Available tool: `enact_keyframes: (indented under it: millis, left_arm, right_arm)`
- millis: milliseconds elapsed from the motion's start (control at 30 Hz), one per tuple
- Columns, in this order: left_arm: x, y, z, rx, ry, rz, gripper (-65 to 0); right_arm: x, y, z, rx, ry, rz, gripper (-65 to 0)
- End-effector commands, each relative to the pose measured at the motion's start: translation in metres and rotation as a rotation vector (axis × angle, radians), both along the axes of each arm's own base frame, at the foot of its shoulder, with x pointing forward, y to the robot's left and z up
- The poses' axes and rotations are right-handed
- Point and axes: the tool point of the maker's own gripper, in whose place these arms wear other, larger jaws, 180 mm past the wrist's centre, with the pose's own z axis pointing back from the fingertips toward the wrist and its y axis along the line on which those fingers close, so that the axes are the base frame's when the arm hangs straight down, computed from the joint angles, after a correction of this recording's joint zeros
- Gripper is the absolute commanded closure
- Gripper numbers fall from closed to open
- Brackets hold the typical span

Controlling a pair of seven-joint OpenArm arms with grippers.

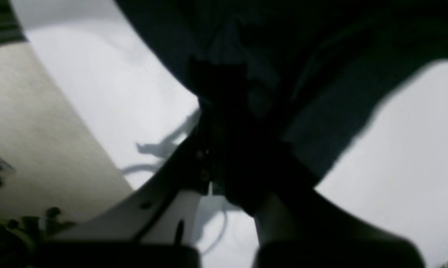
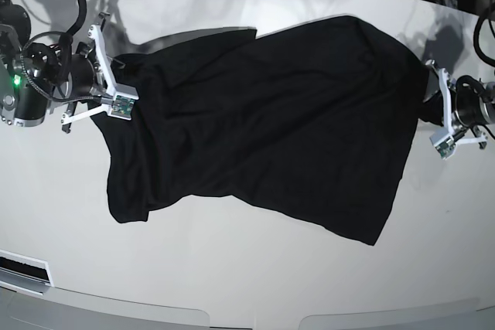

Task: Layout the t-shirt on the table in an organized manner, then fold the t-shirt properly
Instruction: 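Lower the shirt onto the table while pulling the grippers apart, then drag the shirt edge with the right gripper away from the left gripper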

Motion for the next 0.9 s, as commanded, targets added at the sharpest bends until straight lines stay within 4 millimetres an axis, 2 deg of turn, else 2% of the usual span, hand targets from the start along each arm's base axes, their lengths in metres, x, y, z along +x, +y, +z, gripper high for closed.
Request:
enact_keyframes:
  millis: [0,267,433,600,633,733,767,800,867]
  left_arm:
    - [0.012,0.009,0.016,0.019,-0.046,0.008,0.0]
    - [0.019,0.020,0.025,0.061,-0.067,0.003,0.0]
    - [0.022,0.030,0.024,0.131,-0.090,-0.019,0.0]
    - [0.021,0.030,0.023,0.128,-0.085,-0.016,0.0]
    - [0.021,0.028,0.023,0.112,-0.084,-0.011,0.0]
    - [0.023,0.022,0.025,0.056,-0.087,0.024,0.0]
    - [0.023,0.020,0.026,0.044,-0.086,0.029,0.0]
    - [0.023,0.020,0.026,0.041,-0.086,0.030,0.0]
    - [0.023,0.020,0.026,0.043,-0.086,0.029,0.0]
  right_arm:
    - [0.008,-0.011,0.008,-0.028,-0.032,0.007,0.0]
    - [0.019,-0.048,0.013,-0.168,-0.090,0.013,0.0]
    - [0.042,-0.063,0.019,-0.252,-0.224,0.026,0.0]
    - [0.067,-0.079,0.030,-0.329,-0.371,-0.062,0.0]
    - [0.068,-0.077,0.031,-0.313,-0.377,-0.082,-2.0]
    - [0.068,-0.069,0.029,-0.262,-0.370,-0.120,-31.5]
    - [0.067,-0.065,0.029,-0.241,-0.367,-0.119,-39.3]
    - [0.067,-0.063,0.029,-0.230,-0.367,-0.118,-43.9]
    - [0.067,-0.064,0.029,-0.227,-0.359,-0.150,-44.6]
